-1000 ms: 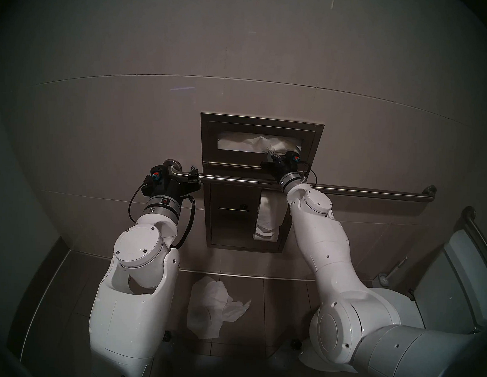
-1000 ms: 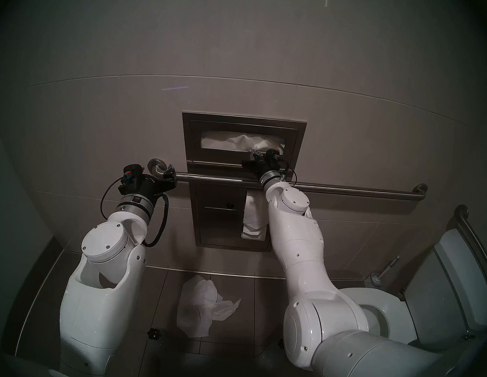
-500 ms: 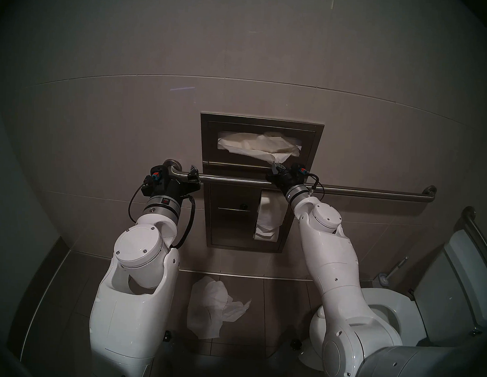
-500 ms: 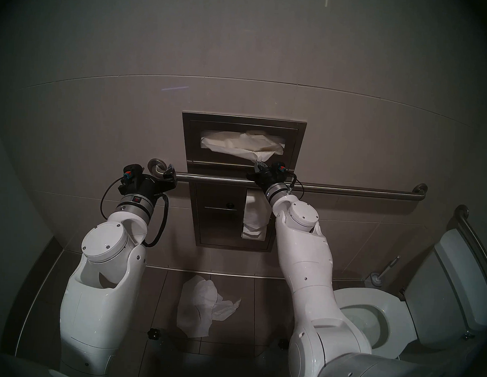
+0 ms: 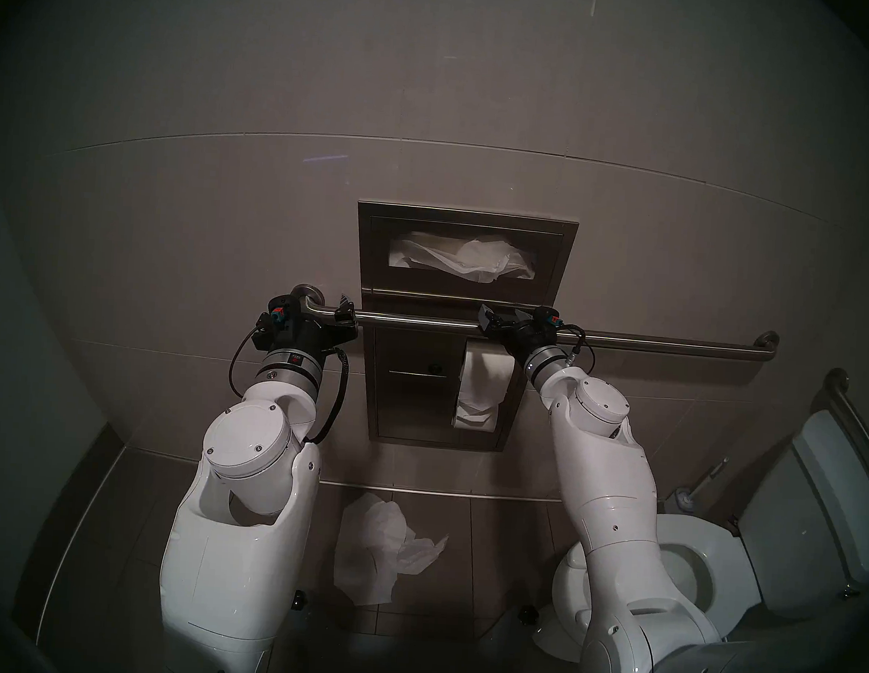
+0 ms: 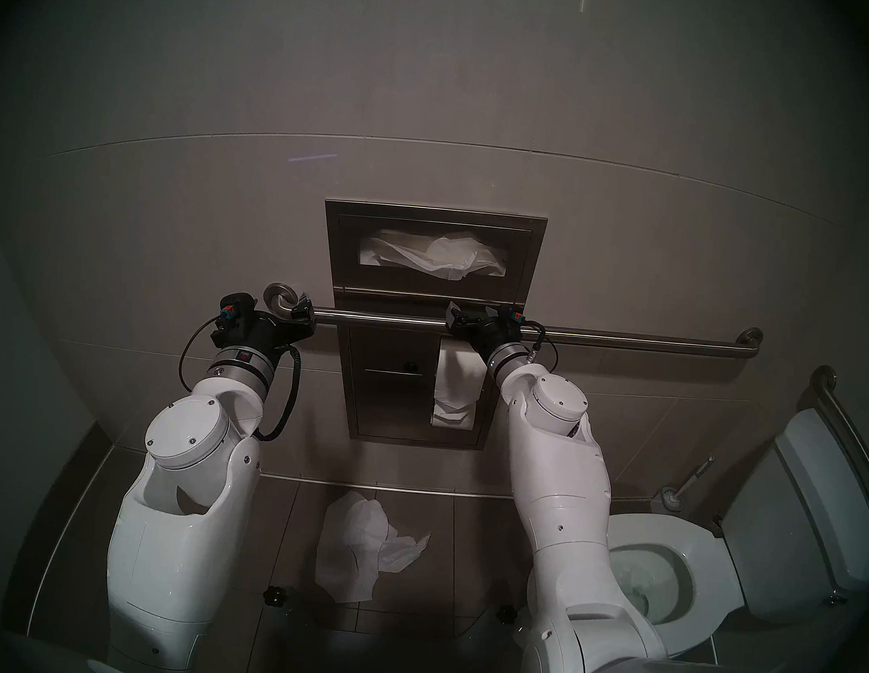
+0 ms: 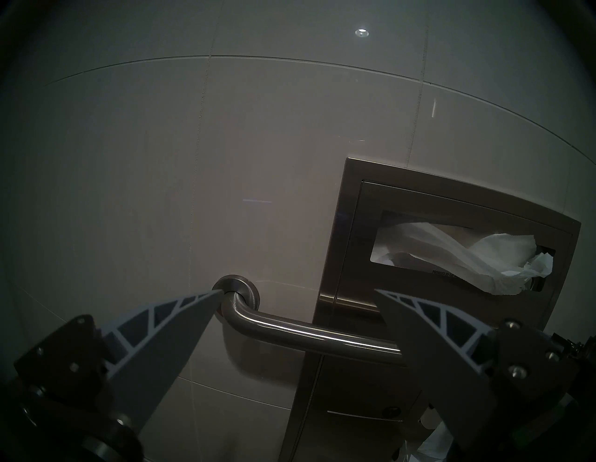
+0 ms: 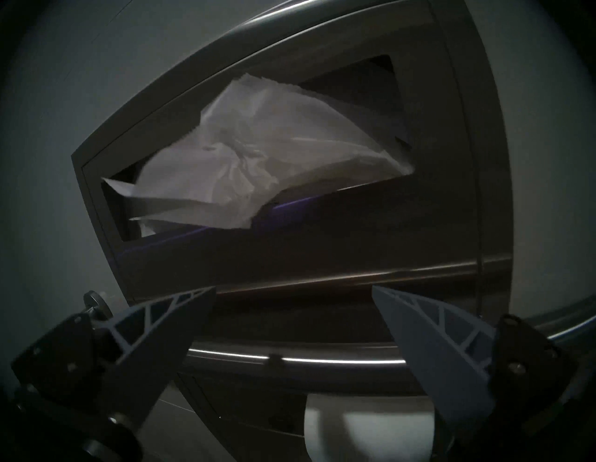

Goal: Take out a toilet seat cover

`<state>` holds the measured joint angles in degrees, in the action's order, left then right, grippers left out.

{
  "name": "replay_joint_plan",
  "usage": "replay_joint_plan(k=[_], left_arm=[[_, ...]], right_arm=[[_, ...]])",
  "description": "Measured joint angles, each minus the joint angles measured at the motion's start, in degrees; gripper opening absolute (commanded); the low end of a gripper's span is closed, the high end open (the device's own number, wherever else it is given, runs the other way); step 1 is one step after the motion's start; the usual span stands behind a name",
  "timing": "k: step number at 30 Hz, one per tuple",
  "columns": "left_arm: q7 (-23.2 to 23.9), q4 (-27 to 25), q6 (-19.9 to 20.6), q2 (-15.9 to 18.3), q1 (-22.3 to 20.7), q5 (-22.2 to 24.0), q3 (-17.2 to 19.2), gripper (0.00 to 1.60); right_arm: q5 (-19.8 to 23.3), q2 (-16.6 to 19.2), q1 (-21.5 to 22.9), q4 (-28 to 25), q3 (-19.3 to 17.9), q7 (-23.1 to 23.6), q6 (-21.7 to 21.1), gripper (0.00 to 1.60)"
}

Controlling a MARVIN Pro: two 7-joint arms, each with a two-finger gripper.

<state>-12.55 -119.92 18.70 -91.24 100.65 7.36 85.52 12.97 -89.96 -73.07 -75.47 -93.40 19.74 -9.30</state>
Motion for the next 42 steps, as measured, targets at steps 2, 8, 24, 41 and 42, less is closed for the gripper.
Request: replay_joint_plan(k=[2, 8, 24, 41, 42], left_arm=[[0.04, 0.0, 0.01, -0.04, 0.0, -0.03, 0.02, 1.6], [0.15, -0.01, 0.01, -0.14, 0.01, -0.11, 0.07, 1.6], [0.35, -0.02, 0.05, -0.27, 0.03, -0.29, 0.12, 1.6], [0.45, -0.04, 0.08, -0.33, 0.05, -0.34, 0.13, 1.6], [0.46, -0.04, 0.08, -0.33, 0.05, -0.34, 0.13, 1.6]], right_arm=[[0.0, 0.11, -0.25, -1.07, -0.29, -0.54, -1.2, 1.6], [-0.01, 0.23, -0.34, -3.13, -0.66, -2.07, -4.04, 1.6], [-0.21, -1.65, 3.15, -1.67, 2.63, -4.1, -6.51, 1.19], [-0.21, -1.28, 7.05, 3.46, 3.72, -2.31, -4.87, 0.89], [-0.21, -1.22, 7.36, 3.86, 3.76, -2.22, -4.78, 0.97]])
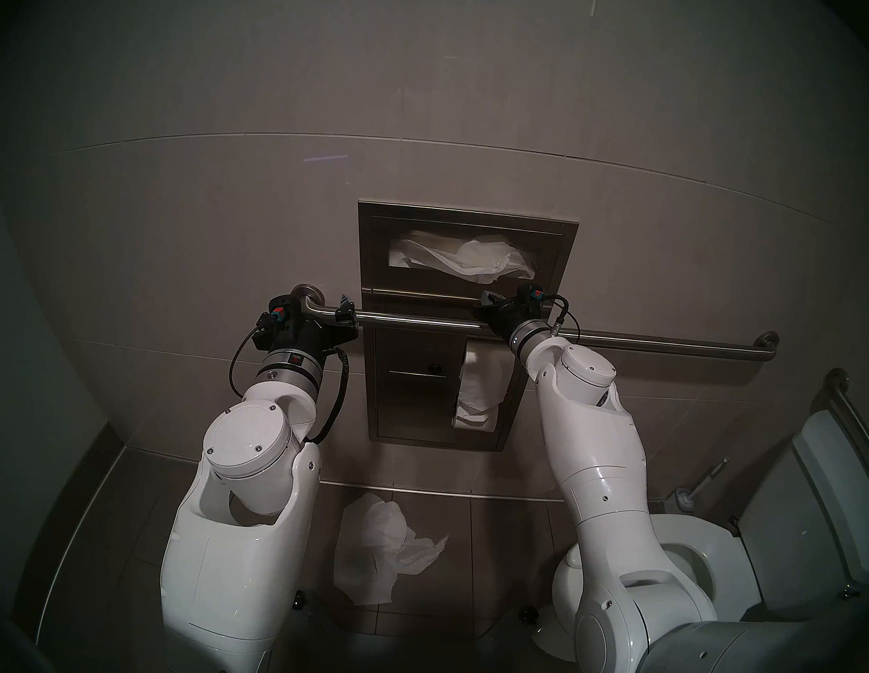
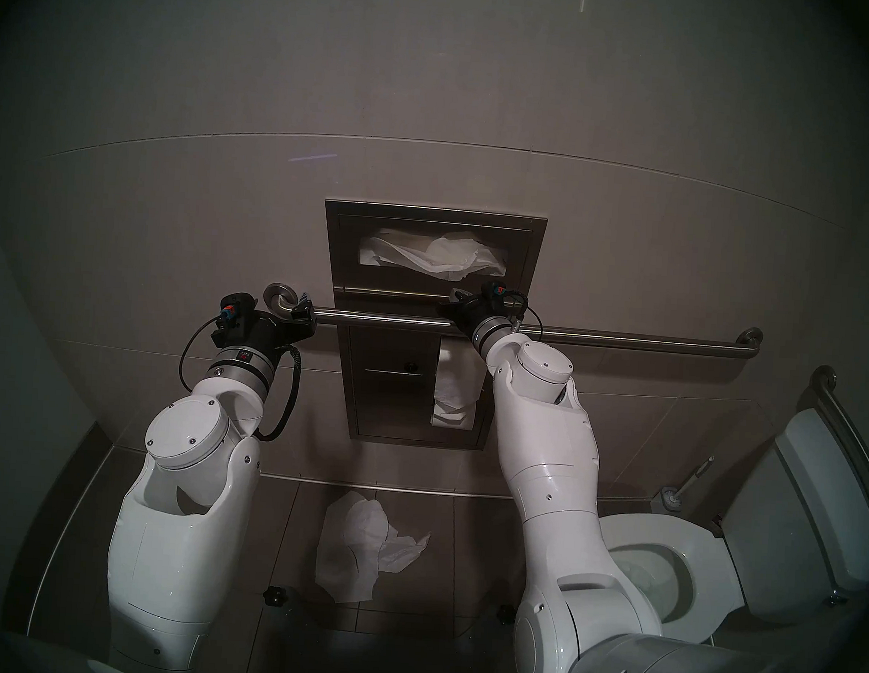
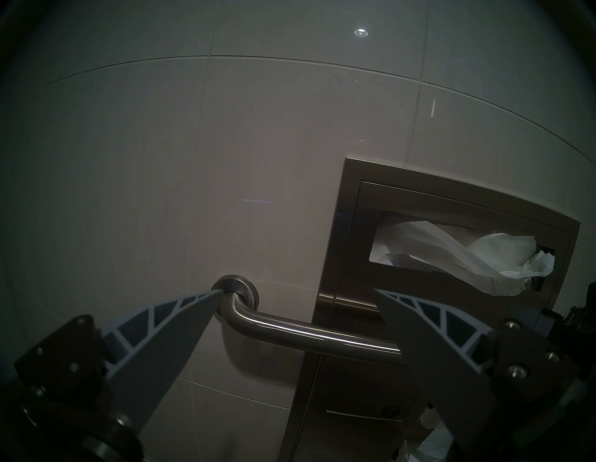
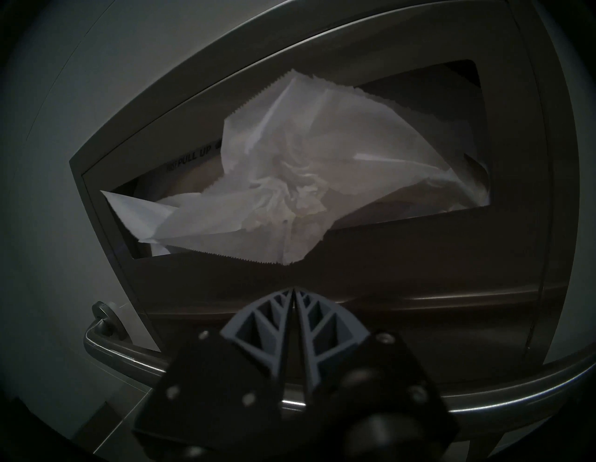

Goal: Take out a toilet seat cover

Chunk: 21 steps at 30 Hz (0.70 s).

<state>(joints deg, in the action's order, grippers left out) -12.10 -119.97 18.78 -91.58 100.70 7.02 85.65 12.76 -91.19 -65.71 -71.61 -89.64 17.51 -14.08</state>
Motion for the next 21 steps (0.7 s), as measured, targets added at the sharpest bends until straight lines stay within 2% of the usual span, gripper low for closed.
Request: replay_joint_plan(k=[1, 2, 4, 7, 12, 17, 21], left_arm=[[0.0, 0.0, 0.0, 0.0, 0.0, 0.0, 0.0, 1.6], [0.01, 0.0, 0.01, 0.0, 0.0, 0.0, 0.0, 1.6], [0.02, 0.0, 0.01, -0.01, 0.0, 0.0, 0.01, 1.6], [0.03, 0.0, 0.01, -0.01, 0.0, 0.01, 0.01, 1.6], [0.04, 0.0, 0.01, -0.02, 0.0, 0.02, 0.01, 1.6], [0.05, 0.0, 0.02, -0.02, 0.01, 0.03, 0.02, 1.6], [0.07, 0.0, 0.03, -0.03, 0.01, 0.03, 0.02, 1.6]], right_arm=[[0.0, 0.04, 0.26, 0.35, 0.03, 0.08, 0.1, 1.08], [0.0, 0.08, 0.57, 0.74, 0.05, 0.17, 0.22, 1.11], [0.01, 0.15, 1.11, 1.43, 0.06, 0.3, 0.43, 1.06], [0.04, 0.3, 2.04, 2.61, 0.06, 0.51, 0.81, 1.07], [0.09, 0.5, 3.47, 4.22, -0.12, 0.78, 1.39, 0.8], [0.13, 0.68, 4.89, 5.9, -0.37, 1.06, 2.02, 0.85], [0.13, 0.8, 5.87, 7.05, -0.49, 1.3, 2.5, 0.78]])
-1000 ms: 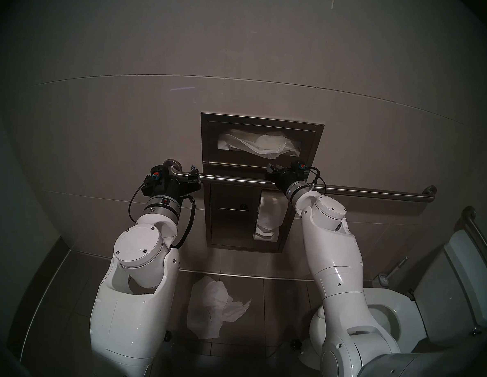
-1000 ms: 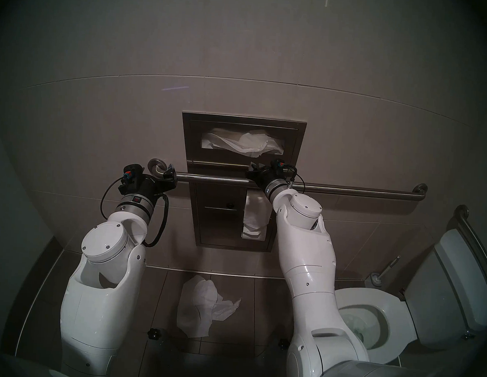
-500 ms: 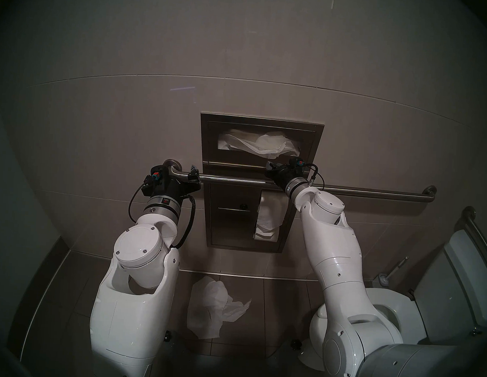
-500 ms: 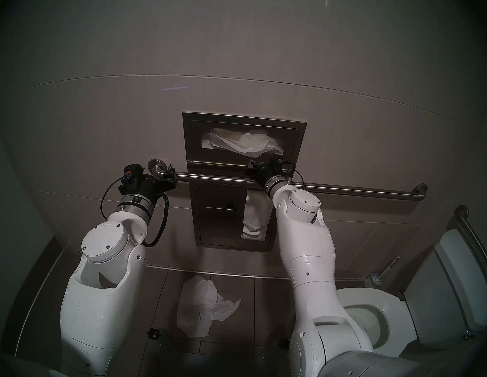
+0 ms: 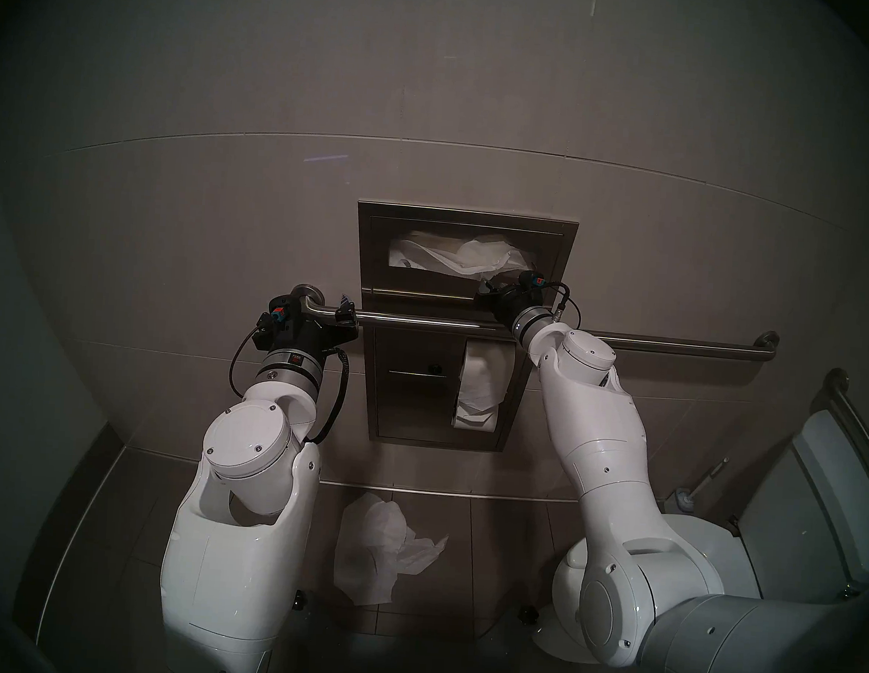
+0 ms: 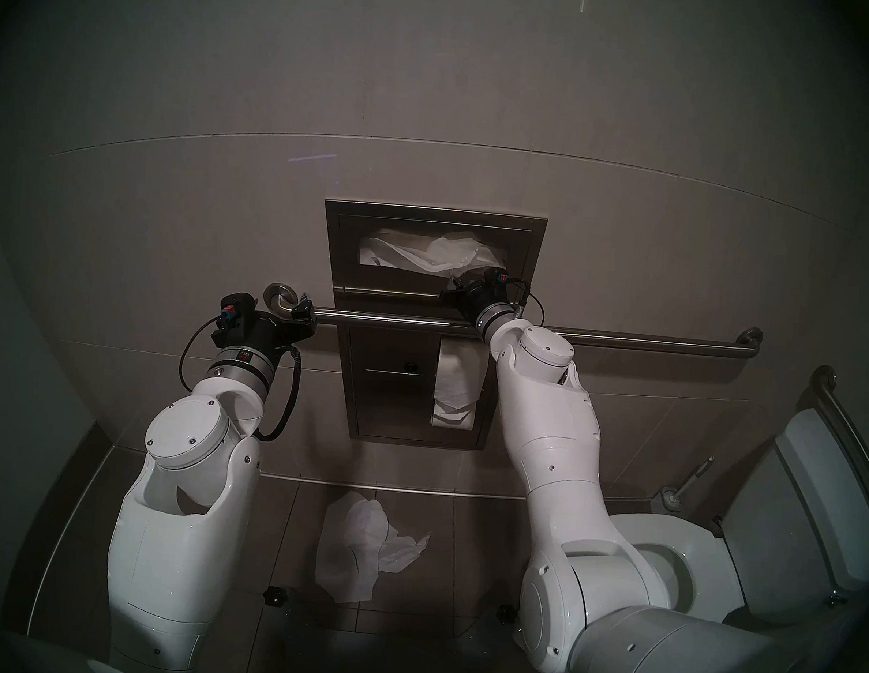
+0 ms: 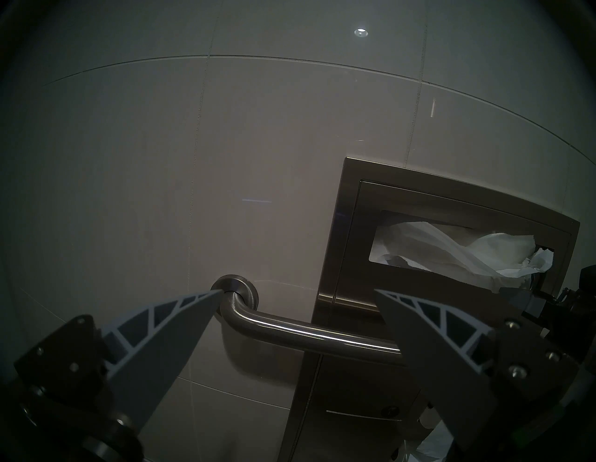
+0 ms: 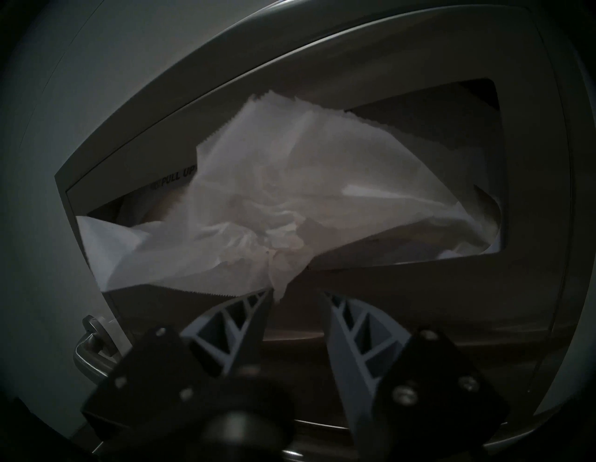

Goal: Take out a toilet seat cover

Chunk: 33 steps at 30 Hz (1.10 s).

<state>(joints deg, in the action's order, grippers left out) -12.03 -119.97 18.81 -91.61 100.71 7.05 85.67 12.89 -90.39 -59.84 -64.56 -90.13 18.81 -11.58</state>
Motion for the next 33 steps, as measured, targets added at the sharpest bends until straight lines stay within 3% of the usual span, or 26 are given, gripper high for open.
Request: replay_joint_plan(k=[2, 4, 5, 6, 8, 10, 21, 33], left_arm=[[0.0, 0.0, 0.0, 0.0, 0.0, 0.01, 0.0, 1.6], [0.01, 0.0, 0.0, 0.0, 0.0, 0.01, 0.0, 1.6], [0.01, 0.0, 0.0, 0.0, 0.0, 0.01, 0.0, 1.6], [0.01, 0.0, 0.0, 0.0, 0.0, 0.01, 0.0, 1.6], [0.01, 0.0, 0.0, 0.0, 0.0, 0.01, 0.0, 1.6], [0.01, 0.0, 0.01, 0.0, 0.0, 0.01, 0.0, 1.6], [0.03, -0.02, 0.02, 0.0, 0.01, 0.04, 0.01, 1.6], [0.05, -0.02, 0.03, 0.0, 0.01, 0.04, 0.02, 1.6]], right_arm=[[0.0, 0.05, 0.43, 0.53, -0.05, 0.15, 0.26, 0.8], [0.0, 0.13, 0.94, 1.21, -0.12, 0.35, 0.6, 0.94], [0.0, 0.16, 1.14, 1.49, -0.16, 0.42, 0.72, 1.11], [0.02, 0.2, 1.37, 1.83, -0.21, 0.51, 0.85, 1.14], [0.07, 0.25, 1.76, 2.37, -0.31, 0.68, 1.03, 0.77], [0.15, 0.32, 2.16, 2.96, -0.39, 0.95, 1.26, 0.0], [0.56, 0.6, 2.86, 4.03, -0.88, 1.88, 2.38, 0.0], [1.31, 0.95, 1.48, -1.78, -0.9, 4.4, 2.64, 0.0]])
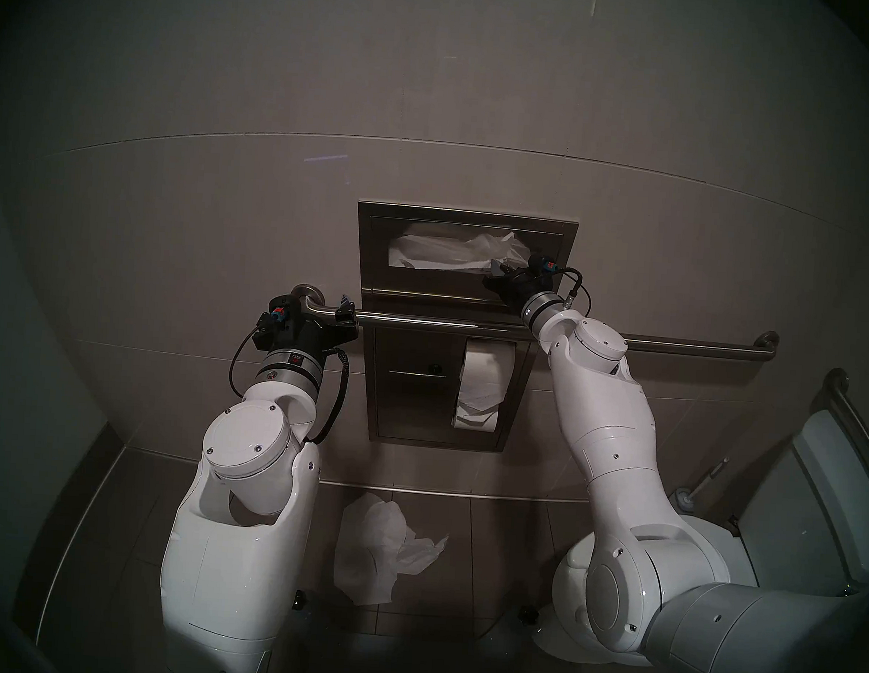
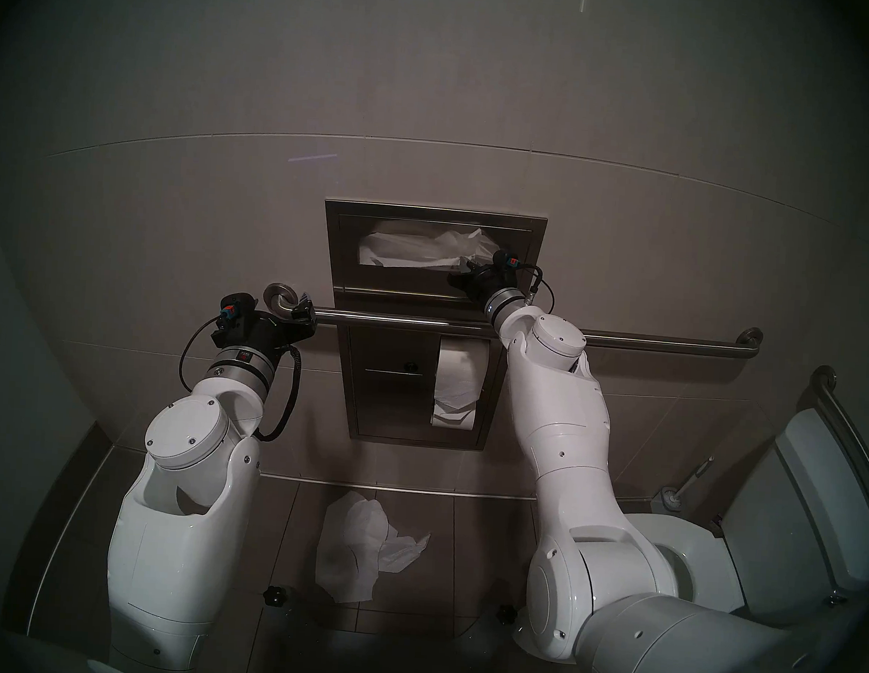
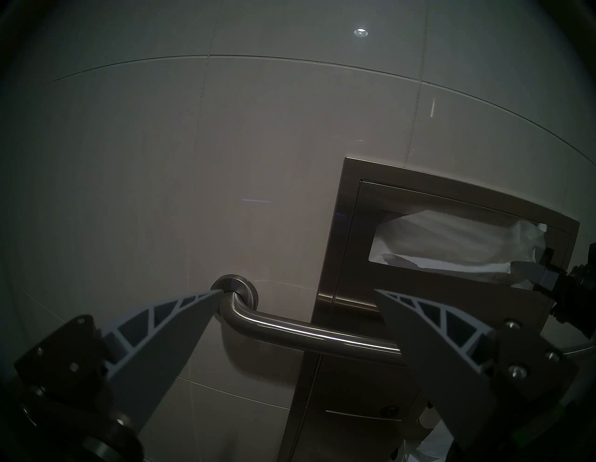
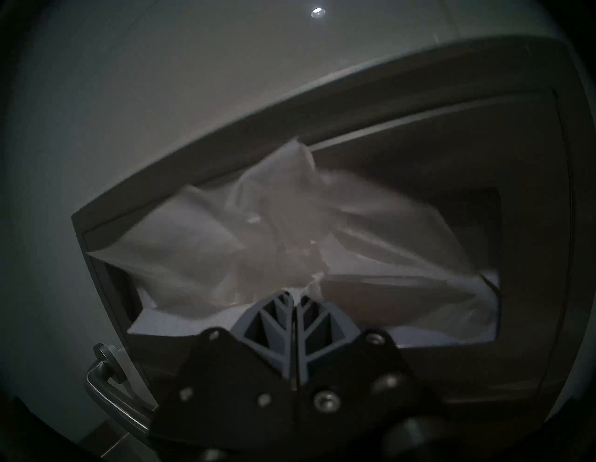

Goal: Take out a toilet seat cover

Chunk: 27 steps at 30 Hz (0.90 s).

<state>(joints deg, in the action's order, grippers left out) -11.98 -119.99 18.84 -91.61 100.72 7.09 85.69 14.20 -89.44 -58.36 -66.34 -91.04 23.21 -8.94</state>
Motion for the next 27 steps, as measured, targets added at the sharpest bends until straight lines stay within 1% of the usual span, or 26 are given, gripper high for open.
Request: replay_joint_plan(k=[6, 13, 15, 20, 25, 27], left_arm=[[0.02, 0.01, 0.0, 0.0, 0.0, 0.0, 0.01, 1.6], [0.02, 0.01, 0.0, 0.0, 0.0, 0.0, 0.01, 1.6], [0.02, 0.01, 0.01, 0.0, 0.0, 0.0, 0.01, 1.6], [0.02, -0.01, 0.01, 0.0, 0.01, 0.02, 0.01, 1.6], [0.02, -0.05, 0.01, 0.0, 0.01, 0.06, -0.01, 1.6], [0.02, -0.05, 0.01, 0.0, 0.01, 0.07, -0.02, 1.6]], right_arm=[[0.4, -0.43, -0.49, -3.63, 0.94, 1.22, 0.02, 0.0], [0.68, -0.73, -1.22, -7.24, 1.23, 1.49, -0.6, 0.0], [0.78, -0.78, -1.66, -8.88, 1.21, 1.48, -1.7, 0.0], [0.8, -0.78, -2.67, -11.05, 1.1, 1.12, -4.21, 0.0], [0.8, -0.77, -4.71, -13.46, 0.51, -0.41, -7.5, 0.0], [0.8, -0.78, -5.26, -13.83, 0.33, -0.75, -7.95, 0.0]])
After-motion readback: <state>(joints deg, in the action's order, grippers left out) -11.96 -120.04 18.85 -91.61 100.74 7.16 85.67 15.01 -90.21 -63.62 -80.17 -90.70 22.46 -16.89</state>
